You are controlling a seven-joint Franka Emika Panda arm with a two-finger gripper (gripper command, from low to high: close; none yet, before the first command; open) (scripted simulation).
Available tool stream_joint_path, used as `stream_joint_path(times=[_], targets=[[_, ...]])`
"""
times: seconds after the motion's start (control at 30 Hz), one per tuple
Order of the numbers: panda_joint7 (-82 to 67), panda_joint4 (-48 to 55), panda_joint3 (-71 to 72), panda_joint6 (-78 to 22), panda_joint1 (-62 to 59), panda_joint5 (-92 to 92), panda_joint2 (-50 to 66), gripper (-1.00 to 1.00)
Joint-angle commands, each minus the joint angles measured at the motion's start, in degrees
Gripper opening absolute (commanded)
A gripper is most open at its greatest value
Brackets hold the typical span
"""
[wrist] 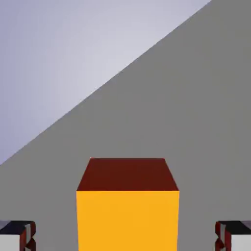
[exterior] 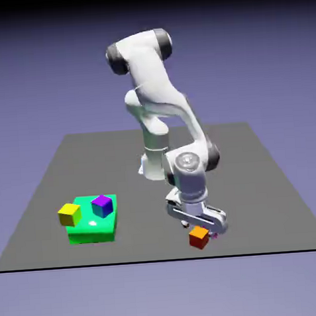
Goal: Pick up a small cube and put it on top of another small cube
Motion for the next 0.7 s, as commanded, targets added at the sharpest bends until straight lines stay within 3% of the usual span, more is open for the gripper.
stream_joint_path(times=[0.0, 0.2, 0.67], targets=[[0.00, 0.00, 0.00, 0.00, 0.00, 0.00, 0.00, -1.00], [-3.48, -1.29, 5.51, -8.70, -6.43, 6.66, -10.37, -1.00], [1.85, -12.07, -14.94, -20.63, -24.85, 28.98, -39.45, -1.00]])
